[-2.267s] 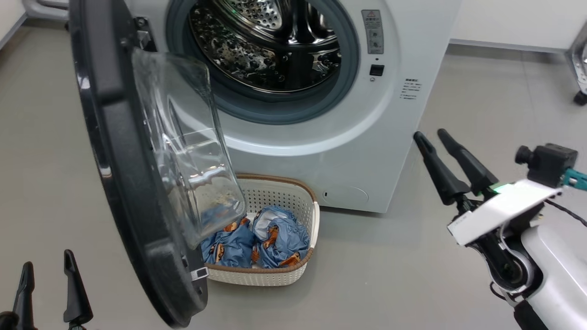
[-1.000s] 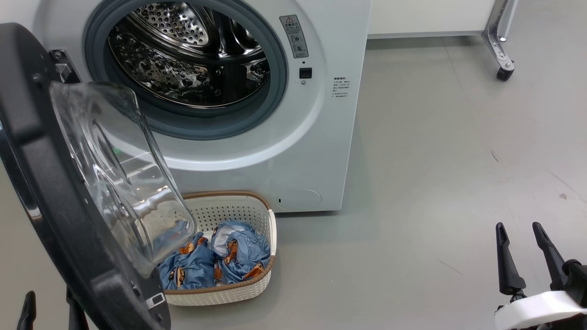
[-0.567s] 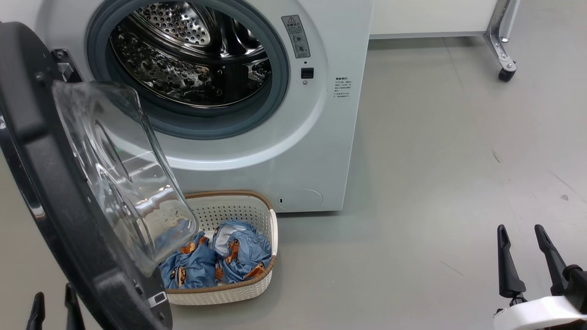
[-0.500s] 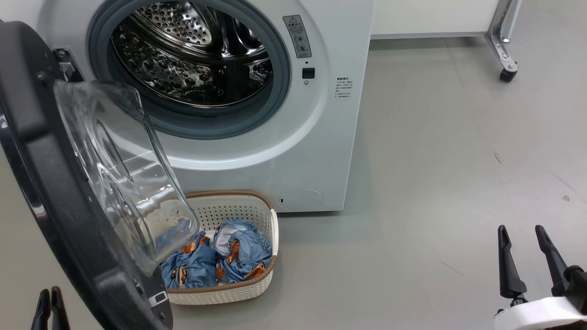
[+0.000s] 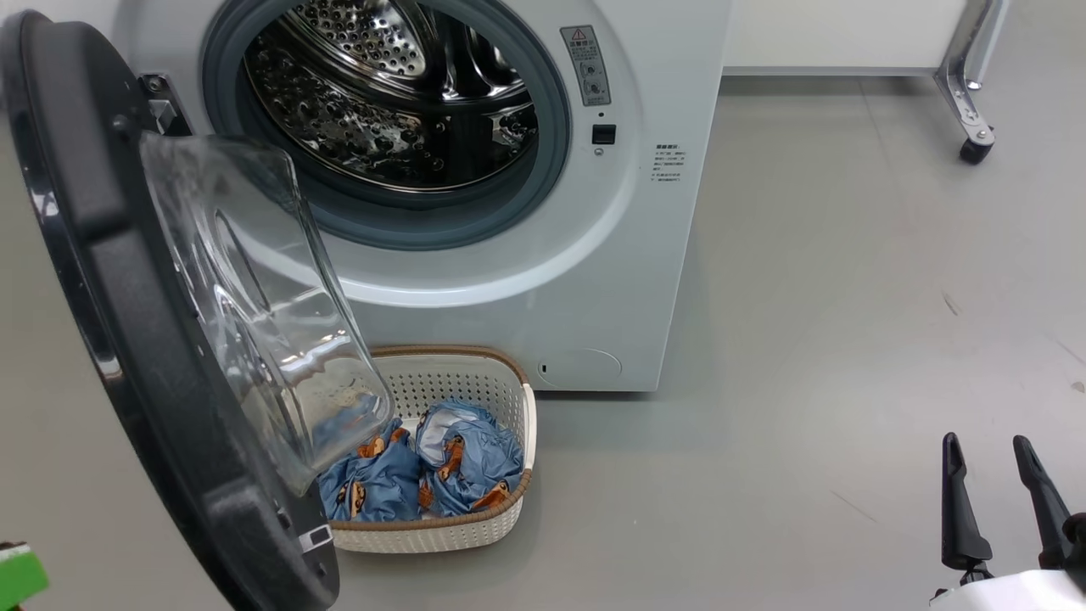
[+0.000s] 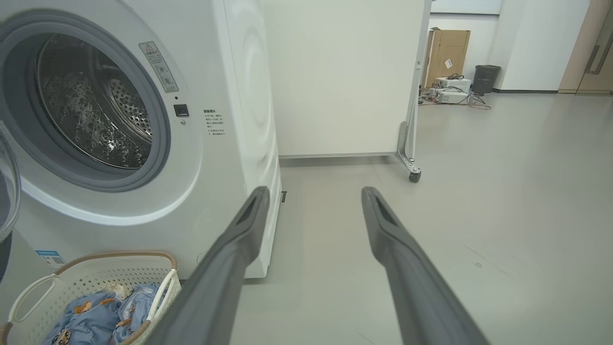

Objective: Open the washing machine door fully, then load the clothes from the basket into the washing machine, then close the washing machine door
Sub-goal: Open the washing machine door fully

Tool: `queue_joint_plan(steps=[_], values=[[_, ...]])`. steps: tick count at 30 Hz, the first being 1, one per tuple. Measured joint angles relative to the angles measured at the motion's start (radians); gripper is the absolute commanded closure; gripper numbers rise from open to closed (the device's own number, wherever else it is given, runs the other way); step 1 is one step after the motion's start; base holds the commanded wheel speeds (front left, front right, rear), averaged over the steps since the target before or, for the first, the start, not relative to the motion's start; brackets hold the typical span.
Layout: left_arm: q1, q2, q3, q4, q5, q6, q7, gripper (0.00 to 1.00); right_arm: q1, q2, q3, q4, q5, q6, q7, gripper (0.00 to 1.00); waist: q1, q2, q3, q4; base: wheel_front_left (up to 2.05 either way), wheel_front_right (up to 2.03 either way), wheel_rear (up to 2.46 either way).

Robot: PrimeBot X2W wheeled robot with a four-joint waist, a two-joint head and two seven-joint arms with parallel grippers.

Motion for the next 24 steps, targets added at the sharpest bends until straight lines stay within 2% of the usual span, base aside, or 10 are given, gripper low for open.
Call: queue_joint_plan(steps=[2,3,4,6,8,10,13,16,21,24], values=[[-0.012,-0.001,-0.003,-0.098,0.034,-0.006,-0.003,1.0,0.007,0.008,-0.004,0.0,-0.005,0.007,0.0,0.0,0.0,0.0,-0.002,0.011,0.0,0.0,0.0],[-0.012,-0.001,-0.003,-0.098,0.034,-0.006,-0.003,1.0,0.007,0.008,-0.004,0.0,-0.005,0.007,0.0,0.0,0.0,0.0,-0.002,0.011,0.0,0.0,0.0],[-0.032,0.0,-0.028,-0.193,0.054,-0.024,-0.004,1.0,0.012,0.013,-0.011,0.0,-0.009,0.012,0.0,0.0,0.0,0.0,-0.003,0.022,0.0,0.0,0.0],[-0.056,0.0,-0.077,-0.281,0.067,-0.042,-0.004,1.0,0.012,0.014,-0.021,-0.001,-0.013,0.02,0.0,0.0,0.0,0.0001,-0.006,0.033,0.0,0.0,0.0],[-0.07,0.002,-0.15,-0.35,0.068,-0.065,-0.007,1.0,0.014,0.018,-0.029,-0.002,-0.015,0.022,0.0,0.0,0.0,0.0,-0.009,0.043,0.0,0.0,0.0],[-0.07,0.003,-0.266,-0.378,0.049,-0.09,-0.007,1.0,0.018,0.026,-0.033,-0.002,-0.017,0.03,0.0,0.0,0.0,0.0,-0.011,0.054,0.0,0.0,0.0],[-0.047,0.004,-0.449,-0.354,-0.006,-0.103,0.061,1.0,0.029,0.041,-0.028,-0.001,-0.025,0.039,0.0,0.0,0.0,0.0,-0.014,0.067,0.0,0.0,0.0],[0.028,0.007,-0.55,-0.27,-0.037,-0.103,0.157,1.0,0.029,0.047,-0.02,0.003,-0.034,0.049,0.0,0.0,0.0,0.0,-0.016,0.071,0.0,0.0,0.0],[0.112,0.011,-0.634,-0.188,-0.07,-0.101,0.258,1.0,0.029,0.054,-0.023,0.008,-0.043,0.059,0.0,0.0,0.0,0.0,-0.016,0.067,0.0,0.0,0.0],[0.143,0.013,-0.644,-0.15,-0.088,-0.092,0.306,1.0,0.029,0.063,-0.022,0.014,-0.05,0.065,0.0,0.0,0.0,0.0,-0.012,0.061,0.0,0.0,0.0]])
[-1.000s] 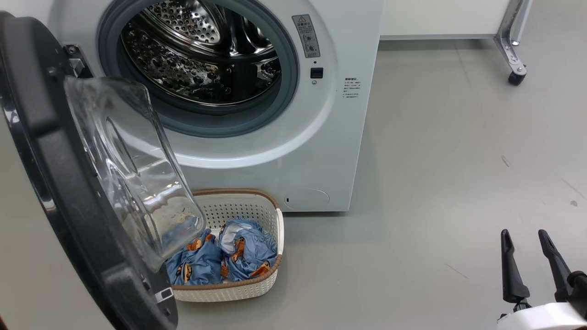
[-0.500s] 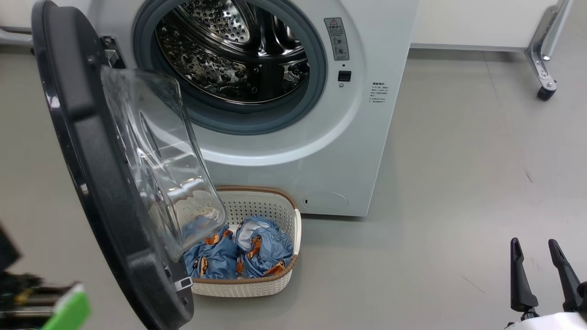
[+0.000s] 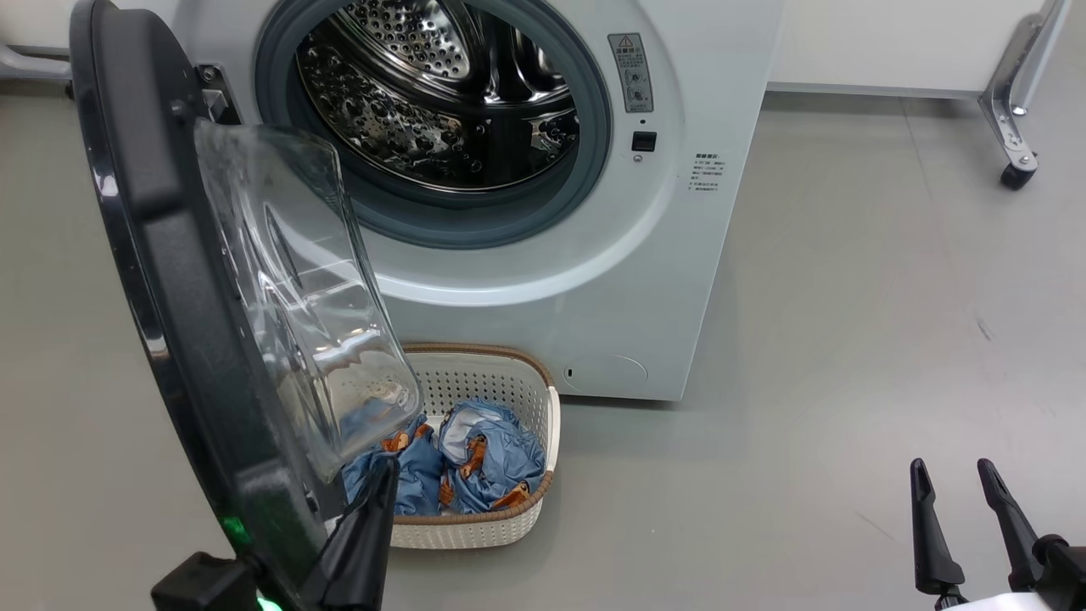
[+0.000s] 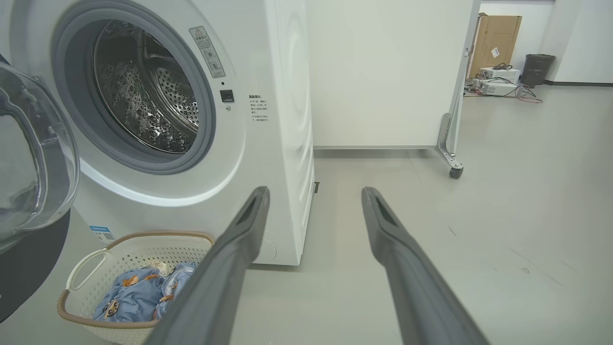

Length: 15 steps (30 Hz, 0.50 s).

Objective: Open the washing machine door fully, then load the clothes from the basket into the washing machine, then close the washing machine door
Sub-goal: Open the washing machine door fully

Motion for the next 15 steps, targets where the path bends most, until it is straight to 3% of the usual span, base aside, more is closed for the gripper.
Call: queue_joint_plan(steps=[7,15], values=[[0.022,0.001,0.016,0.117,-0.003,0.062,0.032,1.0,0.0,0.013,-0.001,0.014,-0.014,0.009,0.0,0.0,0.0,0.0,0.013,-0.022,0.0,0.0,0.0],[0.005,0.0,0.055,0.148,0.027,0.131,0.004,1.0,-0.001,0.023,-0.028,0.015,-0.018,0.016,0.0,0.0,0.0,0.0,0.025,-0.039,0.0,0.0,0.0]])
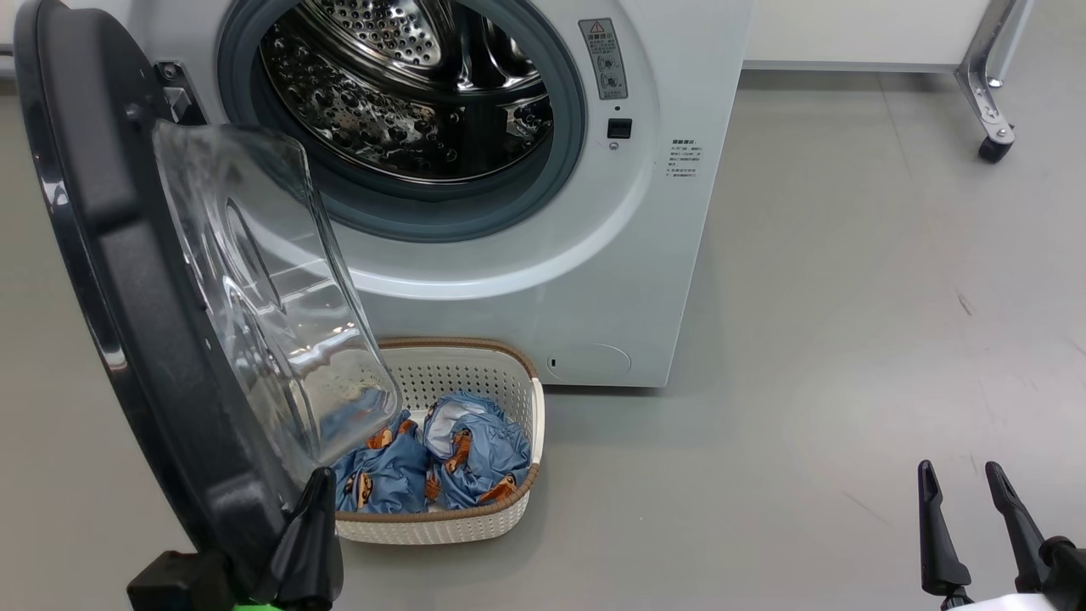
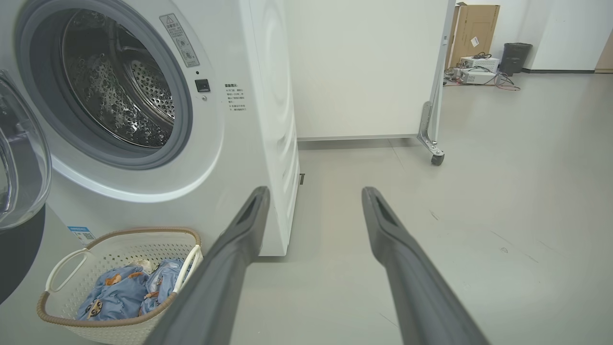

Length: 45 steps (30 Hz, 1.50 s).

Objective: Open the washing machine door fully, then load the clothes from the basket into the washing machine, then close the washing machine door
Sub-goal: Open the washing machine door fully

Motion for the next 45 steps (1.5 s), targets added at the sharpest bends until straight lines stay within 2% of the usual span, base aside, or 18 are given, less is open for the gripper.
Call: queue_joint_plan(steps=[4,10,18,28,37,45], values=[[-0.025,-0.001,0.026,-0.005,0.013,0.037,-0.023,1.0,0.0,0.012,-0.024,-0.001,-0.005,0.001,0.0,0.0,0.0,0.0,0.002,0.005,0.0,0.0,0.0],[-0.034,-0.002,0.035,-0.016,0.015,0.053,-0.033,1.0,0.001,0.019,-0.04,-0.001,-0.007,0.003,0.0,0.0,0.0,0.0,0.003,0.031,0.0,0.0,0.0],[-0.034,-0.003,0.099,0.004,0.018,0.075,-0.051,1.0,0.002,0.022,-0.044,-0.002,-0.014,0.01,0.0,0.0,0.0,0.0,0.002,0.083,0.0,0.0,0.0],[-0.048,-0.005,0.289,0.077,0.031,0.096,-0.092,1.0,0.002,0.028,-0.012,-0.003,-0.04,0.015,0.0,0.0,0.0,0.0,0.021,0.125,0.0,0.0,0.0],[-0.144,0.001,0.414,0.223,0.013,0.097,-0.105,1.0,0.001,0.028,0.01,0.003,-0.052,0.019,0.0,0.0,0.0,0.0,0.039,0.115,0.0,0.0,0.0],[-0.224,0.04,0.564,0.362,0.004,0.102,-0.138,1.0,-0.004,0.026,0.013,0.012,-0.053,0.019,0.0,0.0,0.0,0.0,0.04,0.079,0.0,0.0,0.0]])
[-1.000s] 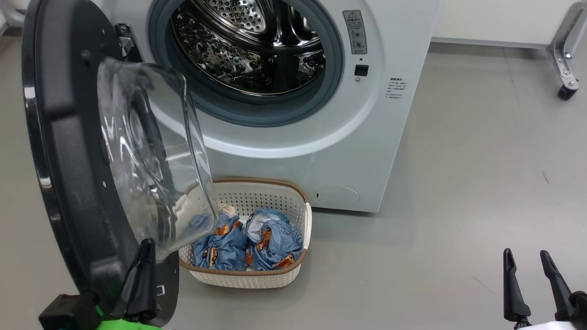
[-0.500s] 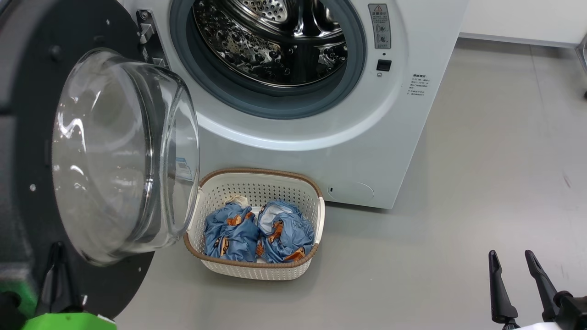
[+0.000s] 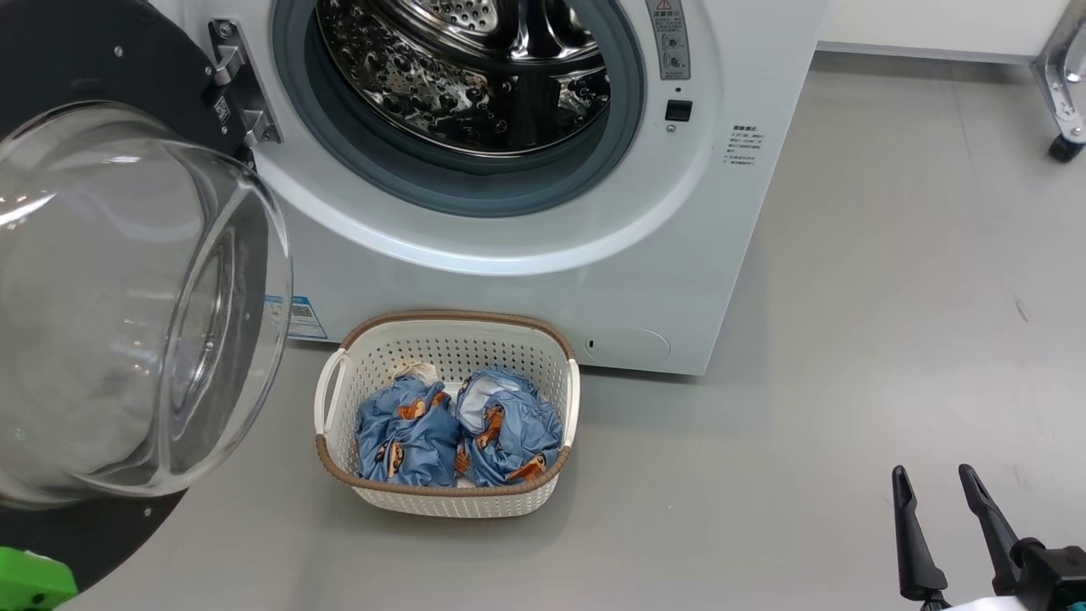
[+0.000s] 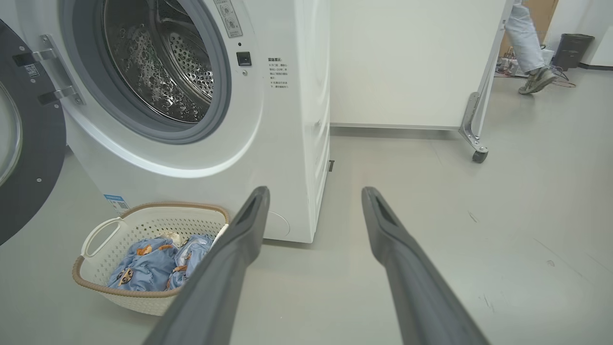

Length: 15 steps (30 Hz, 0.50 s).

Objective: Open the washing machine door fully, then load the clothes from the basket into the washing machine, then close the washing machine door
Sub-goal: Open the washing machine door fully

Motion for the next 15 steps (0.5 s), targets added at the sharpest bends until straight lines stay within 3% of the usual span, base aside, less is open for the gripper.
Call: queue_joint_plan(steps=[9,15], values=[[-0.086,0.058,0.11,0.174,0.004,0.0,-0.035,1.0,0.0,0.001,0.003,0.011,0.0,0.0,0.0,0.0,0.0,0.0,-0.013,-0.033,0.0,0.0,0.0],[-0.115,0.11,0.107,0.278,0.021,0.004,-0.047,1.0,0.0,0.004,0.012,0.012,0.0,0.0,0.0,0.0,0.0,0.0,-0.017,-0.05,0.0,0.0,0.0]])
